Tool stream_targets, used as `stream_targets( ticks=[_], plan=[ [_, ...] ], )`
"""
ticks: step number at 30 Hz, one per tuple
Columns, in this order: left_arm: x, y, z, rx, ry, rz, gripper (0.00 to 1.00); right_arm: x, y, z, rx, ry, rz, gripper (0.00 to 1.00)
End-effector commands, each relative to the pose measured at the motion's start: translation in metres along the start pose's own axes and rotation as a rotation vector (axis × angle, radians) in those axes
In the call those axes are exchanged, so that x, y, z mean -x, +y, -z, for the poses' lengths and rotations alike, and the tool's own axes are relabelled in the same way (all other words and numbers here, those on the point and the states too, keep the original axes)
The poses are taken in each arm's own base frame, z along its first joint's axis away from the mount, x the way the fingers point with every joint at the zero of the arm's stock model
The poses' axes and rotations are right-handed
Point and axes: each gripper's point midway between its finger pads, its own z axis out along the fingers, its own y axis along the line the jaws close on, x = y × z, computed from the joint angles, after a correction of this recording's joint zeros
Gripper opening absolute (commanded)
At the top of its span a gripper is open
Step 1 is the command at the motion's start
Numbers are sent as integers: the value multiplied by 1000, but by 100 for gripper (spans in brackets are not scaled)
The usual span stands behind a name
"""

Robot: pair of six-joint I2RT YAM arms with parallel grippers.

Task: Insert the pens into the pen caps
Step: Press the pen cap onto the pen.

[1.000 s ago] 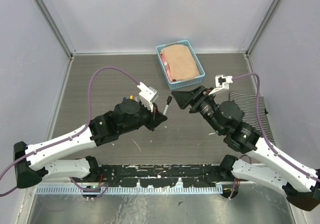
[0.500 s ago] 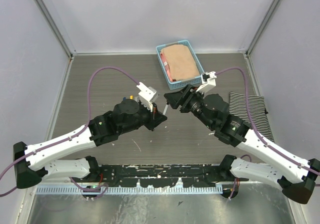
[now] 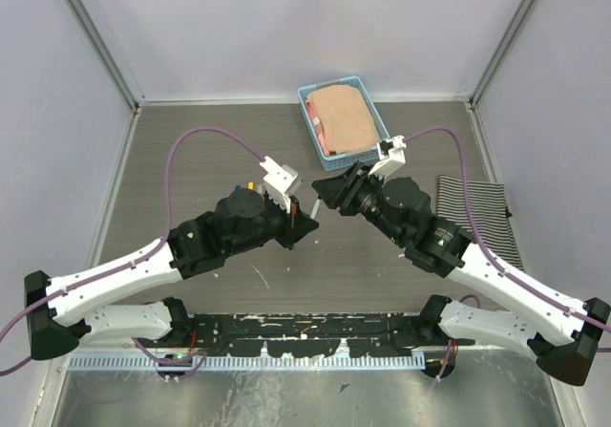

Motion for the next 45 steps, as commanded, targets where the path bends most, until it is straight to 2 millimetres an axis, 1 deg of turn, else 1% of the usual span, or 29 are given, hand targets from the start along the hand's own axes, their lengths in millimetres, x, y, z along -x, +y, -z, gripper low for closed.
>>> stream_targets(
  ticks=[1, 7, 10, 12, 13, 18, 24, 25, 32, 36, 39, 45],
  plan=[
    [11, -3, 3, -11, -48, 5, 0, 17, 22, 3, 71, -50, -24, 33],
    [20, -5, 4, -5, -67, 19, 0, 12, 16, 2, 60, -40, -15, 16],
    [31, -7, 6, 0, -90, 39, 0, 8, 12, 1, 52, -25, 5, 8],
    [40, -9, 9, -2, -111, 47, 0, 4, 10, 1, 49, -10, 16, 1],
    [44, -9, 9, 0, -123, 49, 0, 2, 9, 0, 48, -7, 17, 0],
    [67, -10, 15, 15, -185, 48, 0, -20, 11, 2, 88, 67, 20, 0],
    [94, -13, 22, 24, -253, 55, 0, -48, 9, 7, 79, 124, 58, 0],
    [97, -13, 23, 30, -260, 55, 0, -50, 7, 7, 61, 116, 68, 0],
    [125, -19, 31, 24, -324, 30, 0, -77, 18, 17, 91, 156, 100, 0],
    [144, -27, 38, -3, -373, 9, 0, -93, 17, 19, 89, 197, 107, 0],
    [152, -32, 41, -23, -389, -29, 0, -105, 21, 22, 114, 235, 118, 0],
    [168, -37, 49, -41, -445, -56, 0, -121, 24, 28, 141, 287, 128, 0]
  ],
)
